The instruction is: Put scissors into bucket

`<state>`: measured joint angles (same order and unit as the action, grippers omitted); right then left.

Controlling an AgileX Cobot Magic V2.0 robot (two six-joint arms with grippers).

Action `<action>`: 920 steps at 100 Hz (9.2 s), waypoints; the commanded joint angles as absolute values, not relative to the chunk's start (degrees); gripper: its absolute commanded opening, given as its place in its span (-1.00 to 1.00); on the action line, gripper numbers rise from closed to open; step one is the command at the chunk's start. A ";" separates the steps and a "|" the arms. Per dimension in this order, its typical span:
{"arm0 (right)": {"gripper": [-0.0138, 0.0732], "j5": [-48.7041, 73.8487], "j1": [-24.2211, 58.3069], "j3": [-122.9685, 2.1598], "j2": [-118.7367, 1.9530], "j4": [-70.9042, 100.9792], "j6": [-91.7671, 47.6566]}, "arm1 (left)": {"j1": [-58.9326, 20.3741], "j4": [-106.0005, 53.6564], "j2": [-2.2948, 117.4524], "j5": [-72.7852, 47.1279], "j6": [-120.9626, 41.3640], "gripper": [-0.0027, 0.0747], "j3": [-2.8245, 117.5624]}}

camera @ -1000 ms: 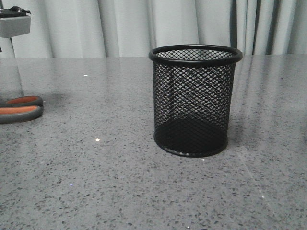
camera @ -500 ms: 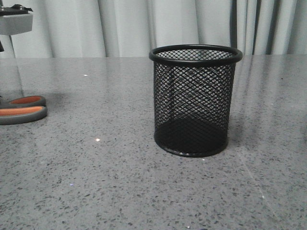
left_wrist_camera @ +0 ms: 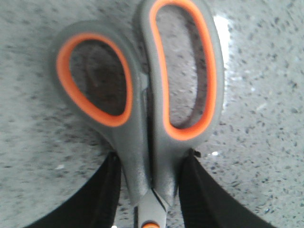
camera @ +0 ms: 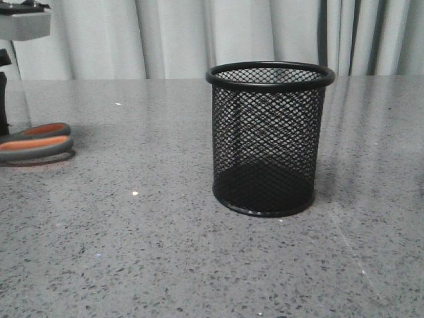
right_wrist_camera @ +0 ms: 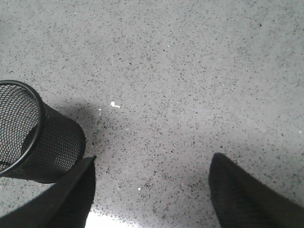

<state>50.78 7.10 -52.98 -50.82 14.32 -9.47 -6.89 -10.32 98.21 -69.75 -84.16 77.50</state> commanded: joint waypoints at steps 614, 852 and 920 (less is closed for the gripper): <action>-0.80 74.42 35.91 -78.05 -61.05 8.21 3.67 | -19.45 -22.65 76.30 -66.82 -35.43 0.21 109.22; -0.54 67.92 34.97 -93.84 -59.14 -12.44 4.49 | -19.45 -22.17 76.30 -68.27 -35.43 0.21 109.22; -0.80 27.36 34.97 -56.16 -33.79 -18.92 11.39 | -19.45 -25.37 59.46 -43.81 -35.63 -0.98 82.62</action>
<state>37.27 35.30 -59.15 -36.54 -16.98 11.19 -19.62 -23.36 64.97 -55.04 -35.58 87.72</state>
